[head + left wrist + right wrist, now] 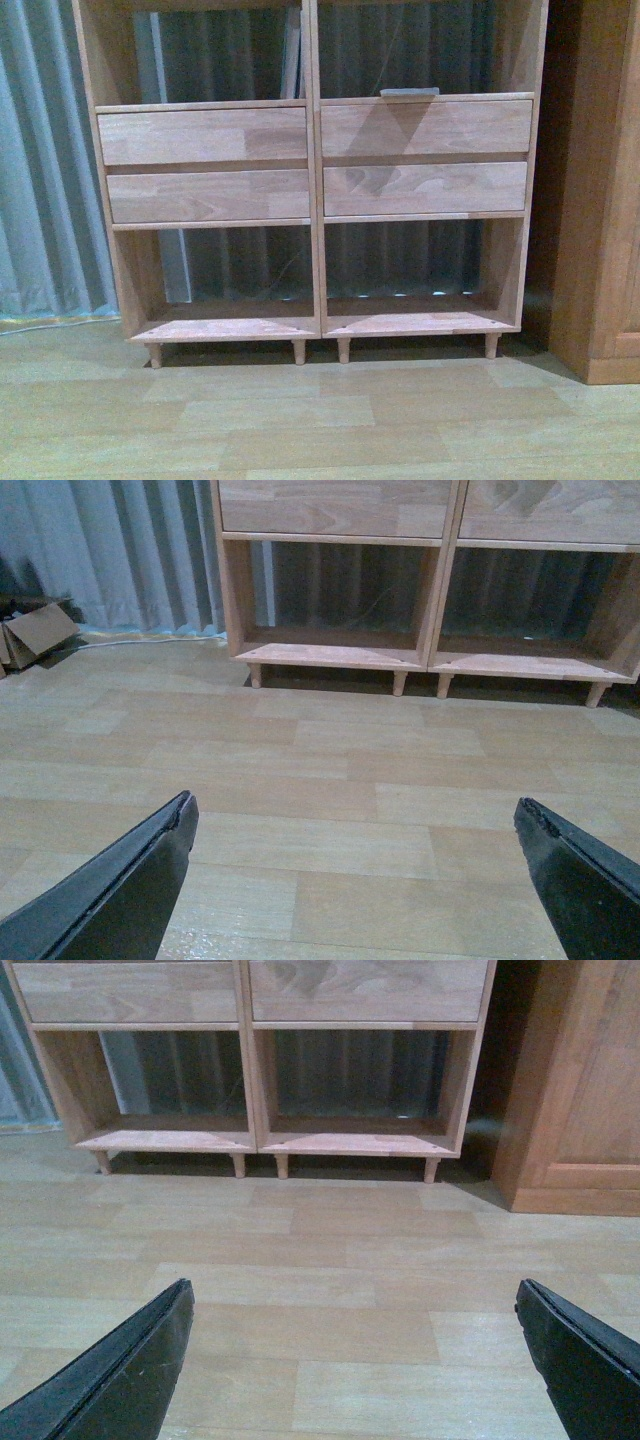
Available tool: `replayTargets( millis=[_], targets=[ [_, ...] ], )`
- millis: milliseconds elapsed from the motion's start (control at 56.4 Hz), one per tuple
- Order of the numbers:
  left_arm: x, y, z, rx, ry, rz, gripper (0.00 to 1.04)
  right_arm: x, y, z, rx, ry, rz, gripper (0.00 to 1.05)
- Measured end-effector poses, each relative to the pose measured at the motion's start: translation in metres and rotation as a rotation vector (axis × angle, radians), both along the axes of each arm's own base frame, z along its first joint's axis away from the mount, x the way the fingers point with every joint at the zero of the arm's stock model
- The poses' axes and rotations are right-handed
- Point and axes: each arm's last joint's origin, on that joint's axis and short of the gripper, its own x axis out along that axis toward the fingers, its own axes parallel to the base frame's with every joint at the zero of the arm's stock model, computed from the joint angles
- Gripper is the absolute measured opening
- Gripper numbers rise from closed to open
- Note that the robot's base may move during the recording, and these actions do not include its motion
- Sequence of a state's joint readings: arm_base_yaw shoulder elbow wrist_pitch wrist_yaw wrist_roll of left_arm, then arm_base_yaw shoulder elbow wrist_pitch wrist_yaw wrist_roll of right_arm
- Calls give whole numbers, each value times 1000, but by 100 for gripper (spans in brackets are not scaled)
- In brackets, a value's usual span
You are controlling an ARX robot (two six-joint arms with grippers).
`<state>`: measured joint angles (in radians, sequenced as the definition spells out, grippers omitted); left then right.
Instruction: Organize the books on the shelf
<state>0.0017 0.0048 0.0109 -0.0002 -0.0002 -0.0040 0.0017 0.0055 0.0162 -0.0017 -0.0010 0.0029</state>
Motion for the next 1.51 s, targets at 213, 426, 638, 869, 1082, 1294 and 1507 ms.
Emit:
replayTargets(
  millis=[213,426,638,869,1082,1294,1507],
  targets=[
    [0,0,0,0,0,0,98,0,0,0,0,0,0,98],
    [0,0,0,0,0,0,98,0,0,0,0,0,0,98],
    [0,0,0,0,0,0,98,0,0,0,0,0,0,98],
    [0,0,0,0,0,0,98,0,0,0,0,0,0,98],
    [0,0,0,0,0,0,98,0,0,0,0,0,0,98],
    [0,0,0,0,0,0,98,0,0,0,0,0,0,98],
    [0,0,0,0,0,0,98,0,0,0,0,0,0,98]
  ],
)
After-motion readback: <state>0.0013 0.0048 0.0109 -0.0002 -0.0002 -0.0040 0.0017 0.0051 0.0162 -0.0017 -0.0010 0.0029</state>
